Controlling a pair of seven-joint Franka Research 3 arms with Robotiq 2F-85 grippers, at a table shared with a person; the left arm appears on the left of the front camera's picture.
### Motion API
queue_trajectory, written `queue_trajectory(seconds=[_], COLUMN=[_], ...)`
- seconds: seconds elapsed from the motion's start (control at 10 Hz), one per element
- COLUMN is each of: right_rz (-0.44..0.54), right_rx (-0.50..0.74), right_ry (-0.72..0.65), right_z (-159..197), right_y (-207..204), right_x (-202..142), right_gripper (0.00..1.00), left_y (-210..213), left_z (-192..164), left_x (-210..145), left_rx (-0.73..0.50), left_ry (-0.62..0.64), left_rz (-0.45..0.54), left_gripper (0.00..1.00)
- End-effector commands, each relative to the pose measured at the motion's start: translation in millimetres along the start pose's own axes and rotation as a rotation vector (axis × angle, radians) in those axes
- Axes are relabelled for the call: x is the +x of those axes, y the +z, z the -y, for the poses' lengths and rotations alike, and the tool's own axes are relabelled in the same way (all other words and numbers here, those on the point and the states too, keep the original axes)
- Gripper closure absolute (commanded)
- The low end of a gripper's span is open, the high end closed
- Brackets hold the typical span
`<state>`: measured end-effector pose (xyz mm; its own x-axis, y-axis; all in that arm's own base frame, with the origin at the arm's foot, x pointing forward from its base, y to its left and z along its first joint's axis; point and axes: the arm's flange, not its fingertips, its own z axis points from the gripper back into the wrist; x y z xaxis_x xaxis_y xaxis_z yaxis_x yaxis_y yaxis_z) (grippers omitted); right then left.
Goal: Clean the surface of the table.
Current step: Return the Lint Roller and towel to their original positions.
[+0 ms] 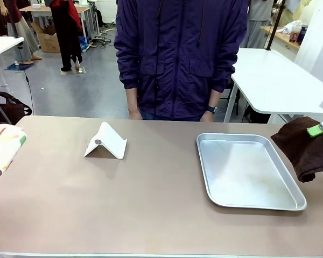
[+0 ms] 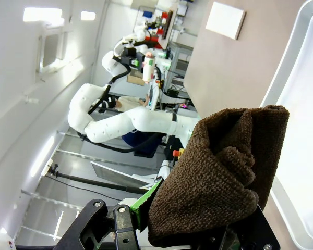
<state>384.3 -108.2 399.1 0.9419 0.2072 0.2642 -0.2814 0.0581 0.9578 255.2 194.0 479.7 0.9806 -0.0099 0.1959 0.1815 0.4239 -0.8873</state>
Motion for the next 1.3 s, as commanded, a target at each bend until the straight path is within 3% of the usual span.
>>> queue_trajectory(seconds=[0.0,0.7,0.8,1.0,1.2], right_rz=[0.007,0.000,0.084,0.129,0.081], right_rx=[-0.005,0.000,-0.025,-0.071,-0.119], right_ry=[-0.006,0.000,0.025,0.080,0.090], right_z=[-4.7,0.0,-8.5,-27.7,-47.1], right_y=[-2.8,0.0,-7.2,-40.6,-83.9], right_x=[-1.1,0.0,-3.0,25.6,62.0], right_gripper=[1.00,1.00,1.00,1.00,1.00], left_y=[-1.3,-1.3,0.2,-22.4,-55.0], left_z=[1.8,1.8,-0.6,25.5,59.7], left_x=[-4.1,-4.1,-0.8,27.9,58.9], left_rx=[0.003,0.003,-0.001,0.021,0.076], left_ry=[-0.002,-0.002,0.002,0.005,0.030], left_rz=[0.003,0.003,0.002,-0.057,-0.105], left_gripper=[0.96,0.96,0.78,0.78,0.78])
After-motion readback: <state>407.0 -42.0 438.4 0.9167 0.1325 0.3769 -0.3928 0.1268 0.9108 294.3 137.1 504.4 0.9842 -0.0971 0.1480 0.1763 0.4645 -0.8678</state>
